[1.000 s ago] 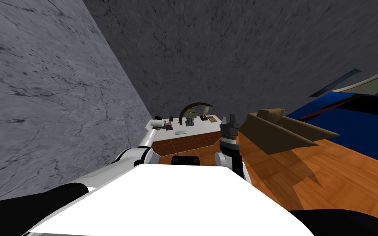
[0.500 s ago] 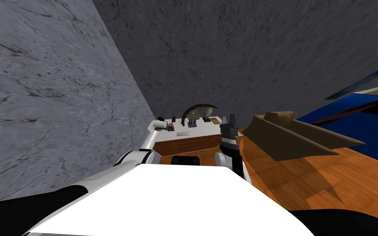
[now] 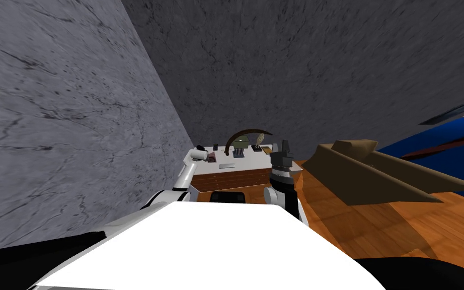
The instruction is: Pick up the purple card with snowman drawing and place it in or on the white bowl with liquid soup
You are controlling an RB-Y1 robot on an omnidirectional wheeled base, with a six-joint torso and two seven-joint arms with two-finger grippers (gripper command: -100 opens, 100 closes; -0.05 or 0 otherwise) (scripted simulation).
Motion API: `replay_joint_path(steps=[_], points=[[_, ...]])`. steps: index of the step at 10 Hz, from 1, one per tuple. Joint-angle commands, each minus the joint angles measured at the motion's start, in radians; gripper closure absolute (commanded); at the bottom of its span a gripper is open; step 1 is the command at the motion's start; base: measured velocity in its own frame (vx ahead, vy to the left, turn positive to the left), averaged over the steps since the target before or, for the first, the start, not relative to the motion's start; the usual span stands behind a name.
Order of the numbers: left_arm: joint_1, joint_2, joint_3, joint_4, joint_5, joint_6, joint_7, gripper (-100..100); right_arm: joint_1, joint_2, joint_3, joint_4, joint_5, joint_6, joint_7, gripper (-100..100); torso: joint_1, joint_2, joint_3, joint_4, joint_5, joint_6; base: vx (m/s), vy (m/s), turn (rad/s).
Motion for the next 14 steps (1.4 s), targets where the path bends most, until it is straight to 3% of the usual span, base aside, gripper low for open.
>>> replay_joint_path(steps=[1,6,7,9,10,11,14], points=[[0.032,-0.021,-0.033,-0.050,-0.015,0.034,0.011,100,0.000,0.000,0.000,0.000,0.000,0.000,0.000,0,0.000,0.000,0.000,0.000,0.000,0.000,0.074,0.038,0.115],[0.077,-0.054,-0.079,-0.172,-0.039,0.081,0.027,100,0.000,0.000,0.000,0.000,0.000,0.000,0.000,0,0.000,0.001,0.001,0.001,0.000,0.000,0.044,0.024,0.070],[0.100,-0.070,-0.103,-0.207,-0.051,0.104,0.035,100,0.000,0.000,0.000,0.000,0.000,0.000,0.000,0,0.000,0.001,0.001,0.001,0.000,0.000,0.046,0.023,0.071],[0.098,-0.066,-0.099,-0.214,-0.048,0.105,0.032,100,0.000,0.000,0.000,0.000,0.000,0.000,0.000,0,0.000,0.001,0.001,0.001,0.000,0.000,0.027,0.012,0.035],[0.099,-0.067,-0.099,-0.216,-0.048,0.105,0.033,0,0.000,0.000,0.000,0.000,0.000,0.000,0.000,0,0.000,0.002,0.001,0.001,0.000,0.000,0.000,0.000,0.000],[0.061,-0.061,-0.085,-0.227,-0.039,0.116,0.023,100,0.000,0.000,0.000,0.000,0.000,0.000,0.000,0,-0.001,0.003,0.002,0.001,0.000,0.000,-0.053,0.031,-0.060],[-0.014,-0.054,-0.053,-0.239,-0.024,0.164,0.002,100,0.000,0.000,0.000,0.000,0.000,0.000,0.000,0,0.003,0.011,0.007,0.004,0.000,0.000,-0.088,0.072,-0.061]])
